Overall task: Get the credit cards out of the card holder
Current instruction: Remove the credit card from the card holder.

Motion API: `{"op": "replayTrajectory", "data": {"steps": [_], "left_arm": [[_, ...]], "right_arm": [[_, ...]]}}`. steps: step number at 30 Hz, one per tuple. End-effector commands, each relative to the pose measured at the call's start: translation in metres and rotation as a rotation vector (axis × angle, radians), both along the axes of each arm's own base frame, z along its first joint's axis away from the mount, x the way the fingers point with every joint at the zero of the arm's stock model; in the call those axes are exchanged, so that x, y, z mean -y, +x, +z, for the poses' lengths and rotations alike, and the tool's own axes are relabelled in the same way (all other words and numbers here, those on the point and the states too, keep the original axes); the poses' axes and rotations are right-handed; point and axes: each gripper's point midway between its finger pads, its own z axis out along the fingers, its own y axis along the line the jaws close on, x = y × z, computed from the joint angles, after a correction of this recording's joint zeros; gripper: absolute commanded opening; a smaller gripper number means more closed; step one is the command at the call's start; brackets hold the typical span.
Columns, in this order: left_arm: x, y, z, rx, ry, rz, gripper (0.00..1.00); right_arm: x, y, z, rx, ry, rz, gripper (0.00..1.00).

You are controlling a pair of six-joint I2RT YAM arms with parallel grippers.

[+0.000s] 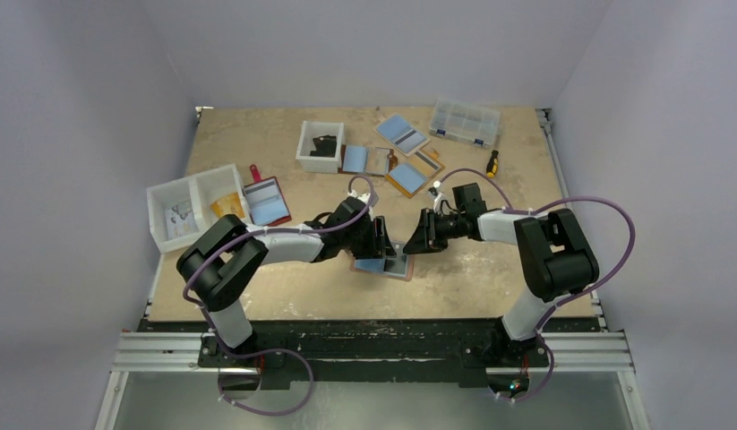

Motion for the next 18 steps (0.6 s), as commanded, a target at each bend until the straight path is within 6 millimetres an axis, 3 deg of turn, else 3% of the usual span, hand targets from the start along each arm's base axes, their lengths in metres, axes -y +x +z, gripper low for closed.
{"op": "replayTrajectory", "data": {"steps": [1,18], "left_arm": [[0.01,0.003,0.008,0.017,-0.054,-0.012,0.47],[0.012,-0.004,-0.011,-0.057,-0.055,-0.003,0.46]], "right_arm": [[-0.002,0.004,-0.001,0.015,-0.007,-0.009,0.32],[0.0,0.004,-0.019,-0.047,-0.051,-0.029,0.32]]}}
